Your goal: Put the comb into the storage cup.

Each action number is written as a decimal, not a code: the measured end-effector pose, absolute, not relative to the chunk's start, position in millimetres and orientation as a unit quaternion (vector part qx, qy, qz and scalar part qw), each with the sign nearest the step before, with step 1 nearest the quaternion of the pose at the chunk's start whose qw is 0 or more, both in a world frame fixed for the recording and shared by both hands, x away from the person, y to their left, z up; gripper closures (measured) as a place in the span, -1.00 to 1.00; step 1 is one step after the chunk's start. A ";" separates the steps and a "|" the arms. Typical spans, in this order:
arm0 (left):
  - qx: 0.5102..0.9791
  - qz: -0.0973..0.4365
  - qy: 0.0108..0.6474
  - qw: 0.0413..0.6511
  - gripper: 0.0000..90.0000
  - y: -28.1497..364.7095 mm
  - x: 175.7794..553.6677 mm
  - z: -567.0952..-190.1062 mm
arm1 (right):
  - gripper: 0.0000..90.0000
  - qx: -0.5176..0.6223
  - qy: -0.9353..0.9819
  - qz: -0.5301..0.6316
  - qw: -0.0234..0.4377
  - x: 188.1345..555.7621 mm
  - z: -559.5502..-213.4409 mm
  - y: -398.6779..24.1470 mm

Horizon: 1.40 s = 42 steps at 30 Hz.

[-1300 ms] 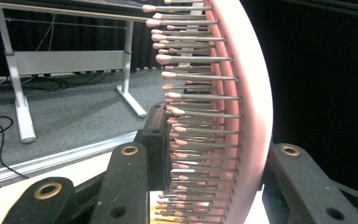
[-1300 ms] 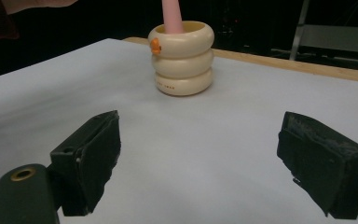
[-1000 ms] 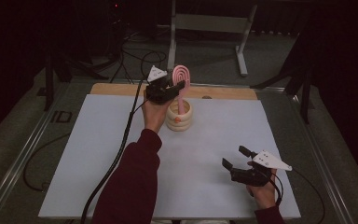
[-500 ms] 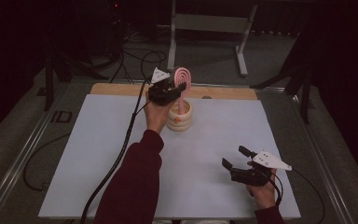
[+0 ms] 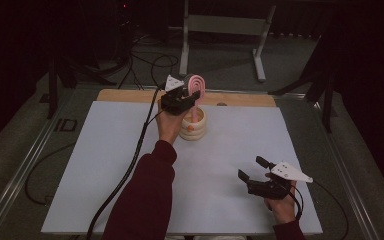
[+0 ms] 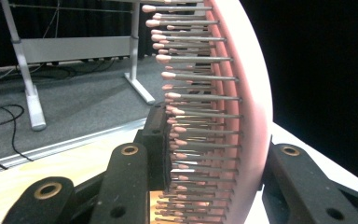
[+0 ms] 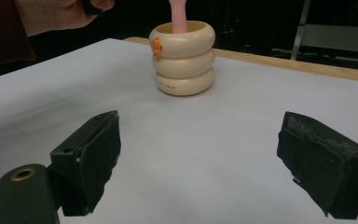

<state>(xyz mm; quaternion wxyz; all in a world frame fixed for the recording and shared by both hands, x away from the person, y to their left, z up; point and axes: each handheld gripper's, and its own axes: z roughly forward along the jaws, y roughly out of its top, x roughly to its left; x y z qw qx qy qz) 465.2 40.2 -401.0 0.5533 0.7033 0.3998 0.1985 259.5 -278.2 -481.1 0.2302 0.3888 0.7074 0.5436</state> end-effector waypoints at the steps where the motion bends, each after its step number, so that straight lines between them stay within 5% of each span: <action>1: 0.703 0.198 0.400 0.553 0.42 40.0 465.2 -401.7 | -0.70 0.388 0.707 0.544 0.232 259.6 -481.0 -278.5; 42: 0.708 0.186 0.410 0.544 0.41 31.4 464.5 -427.7 | -0.70 0.383 0.710 0.544 0.232 259.6 -480.7 -277.6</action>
